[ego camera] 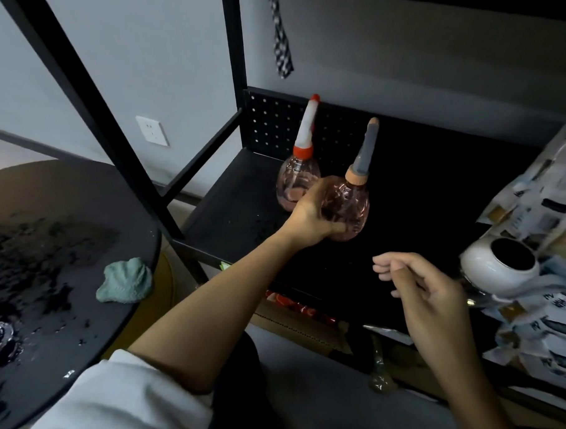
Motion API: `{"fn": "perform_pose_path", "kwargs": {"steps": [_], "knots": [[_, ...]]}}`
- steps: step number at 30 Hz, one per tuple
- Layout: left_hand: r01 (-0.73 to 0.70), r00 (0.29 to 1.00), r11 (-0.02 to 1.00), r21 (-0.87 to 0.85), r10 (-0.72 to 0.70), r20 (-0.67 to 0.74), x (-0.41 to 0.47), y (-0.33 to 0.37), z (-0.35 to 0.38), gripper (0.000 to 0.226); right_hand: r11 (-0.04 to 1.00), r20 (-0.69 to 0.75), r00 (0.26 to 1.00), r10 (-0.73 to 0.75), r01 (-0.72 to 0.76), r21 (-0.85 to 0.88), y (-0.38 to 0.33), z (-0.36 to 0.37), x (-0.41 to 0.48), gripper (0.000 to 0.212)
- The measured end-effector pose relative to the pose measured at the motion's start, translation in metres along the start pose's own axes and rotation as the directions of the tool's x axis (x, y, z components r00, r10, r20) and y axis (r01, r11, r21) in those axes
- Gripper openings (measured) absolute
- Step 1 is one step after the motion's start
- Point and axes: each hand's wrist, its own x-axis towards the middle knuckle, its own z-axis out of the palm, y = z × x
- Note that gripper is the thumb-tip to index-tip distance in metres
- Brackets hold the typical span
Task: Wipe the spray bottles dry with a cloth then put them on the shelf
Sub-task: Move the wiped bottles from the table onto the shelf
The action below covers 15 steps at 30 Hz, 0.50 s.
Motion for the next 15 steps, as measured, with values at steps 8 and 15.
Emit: {"fn": "perform_pose_path", "kwargs": {"steps": [8,15], "knots": [[-0.022,0.999,0.993,0.116,0.026,-0.033,0.011,0.004,0.006,0.095,1.000,0.015,1.000,0.021,-0.021,0.002,0.006,0.011,0.003,0.024],[-0.086,0.992,0.983,0.165,0.100,-0.077,0.017,0.007,0.010,0.090,1.000,0.022,0.999,0.028,-0.028,-0.013,0.005,0.015,0.002,0.024]]}}
